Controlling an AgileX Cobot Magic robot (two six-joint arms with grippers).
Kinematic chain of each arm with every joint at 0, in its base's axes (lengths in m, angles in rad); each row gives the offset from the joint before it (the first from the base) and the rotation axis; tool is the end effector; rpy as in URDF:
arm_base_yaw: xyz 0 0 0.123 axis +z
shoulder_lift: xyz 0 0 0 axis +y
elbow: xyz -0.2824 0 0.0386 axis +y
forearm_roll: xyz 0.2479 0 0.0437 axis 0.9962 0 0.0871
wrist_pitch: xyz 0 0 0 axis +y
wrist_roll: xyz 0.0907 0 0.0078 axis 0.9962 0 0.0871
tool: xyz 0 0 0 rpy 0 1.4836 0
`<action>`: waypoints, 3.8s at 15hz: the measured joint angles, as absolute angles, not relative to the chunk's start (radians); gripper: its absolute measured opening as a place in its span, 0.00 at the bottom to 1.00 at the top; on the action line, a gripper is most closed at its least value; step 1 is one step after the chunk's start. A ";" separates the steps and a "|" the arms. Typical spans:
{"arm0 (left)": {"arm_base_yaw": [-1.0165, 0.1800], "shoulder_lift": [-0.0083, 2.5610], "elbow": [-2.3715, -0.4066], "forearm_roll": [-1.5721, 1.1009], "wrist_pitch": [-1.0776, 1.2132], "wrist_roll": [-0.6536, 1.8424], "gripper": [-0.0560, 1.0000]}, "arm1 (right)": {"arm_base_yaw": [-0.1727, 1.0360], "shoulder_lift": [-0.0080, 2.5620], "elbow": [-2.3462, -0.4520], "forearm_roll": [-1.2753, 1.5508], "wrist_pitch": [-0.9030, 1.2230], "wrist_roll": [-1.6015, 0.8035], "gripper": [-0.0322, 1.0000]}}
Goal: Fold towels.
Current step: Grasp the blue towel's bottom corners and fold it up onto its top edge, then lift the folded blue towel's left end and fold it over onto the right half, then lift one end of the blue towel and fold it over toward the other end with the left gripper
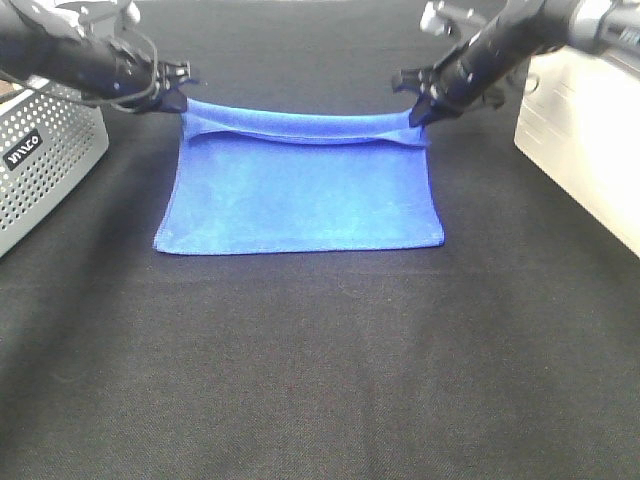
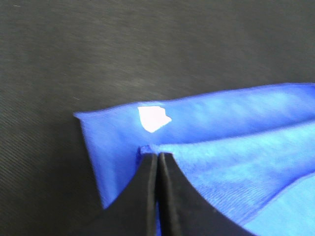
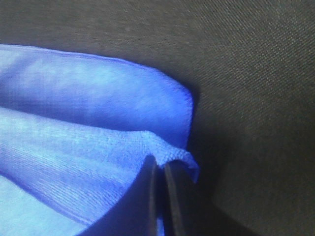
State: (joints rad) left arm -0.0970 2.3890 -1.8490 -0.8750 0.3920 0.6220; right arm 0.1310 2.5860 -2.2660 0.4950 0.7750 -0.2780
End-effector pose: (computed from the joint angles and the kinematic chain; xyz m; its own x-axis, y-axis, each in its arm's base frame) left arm 0.5283 -0.0783 0.1410 -0.7019 -0.1356 -0.6992 0.1684 0.9223 -0.3479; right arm 0.5508 0.1031 0.1331 -0.8283 -0.0235 -0.5598 -0.2429 0.9154 0.3209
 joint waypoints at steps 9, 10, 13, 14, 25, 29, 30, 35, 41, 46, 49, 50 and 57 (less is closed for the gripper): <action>-0.132 2.428 -1.851 -0.869 0.342 0.656 0.69 | 0.131 2.601 -2.269 0.467 0.805 -0.278 0.77; -0.132 2.428 -1.851 -0.869 0.342 0.656 0.69 | 0.131 2.601 -2.269 0.467 0.805 -0.278 0.77; -0.112 2.388 -1.852 -0.851 0.505 0.628 0.66 | 0.131 2.547 -2.269 0.460 0.955 -0.273 0.79; -0.110 2.373 -1.854 -0.840 0.566 0.620 0.65 | 0.131 2.540 -2.269 0.460 1.003 -0.254 0.79; -0.094 2.177 -1.471 -0.650 0.706 0.195 0.58 | 0.131 2.394 -2.002 0.459 1.199 -0.182 0.77; -0.094 2.177 -1.418 -0.615 0.661 0.136 0.58 | 0.131 2.318 -1.769 0.465 1.000 -0.183 0.76; -0.094 2.177 -1.418 -0.615 0.642 0.136 0.58 | 0.131 2.320 -1.760 0.465 0.986 -0.183 0.76; -0.112 2.215 -1.418 -0.619 0.623 0.130 0.63 | 0.131 2.354 -1.757 0.472 0.983 -0.183 0.76; -0.154 2.227 -1.420 -0.621 0.597 0.117 0.50 | 0.131 2.379 -1.758 0.570 0.991 -0.216 0.58; -0.155 2.239 -1.420 -0.628 0.632 0.123 0.06 | 0.131 2.404 -1.758 0.596 1.021 -0.206 0.03; -0.156 2.207 -1.419 -0.570 0.724 0.128 0.06 | 0.131 2.362 -1.717 0.579 1.045 -0.202 0.03; -0.157 2.195 -1.419 -0.543 0.770 0.128 0.06 | 0.131 2.322 -1.674 0.572 1.045 -0.201 0.03; -0.160 2.015 -1.154 -0.520 0.782 0.119 0.06 | 0.139 2.112 -1.279 0.573 0.891 -0.226 0.03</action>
State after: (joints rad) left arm -0.1600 2.0150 -1.1540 -0.5200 0.7820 0.1190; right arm 0.1390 2.1120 -1.2790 0.5730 0.8910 -0.2260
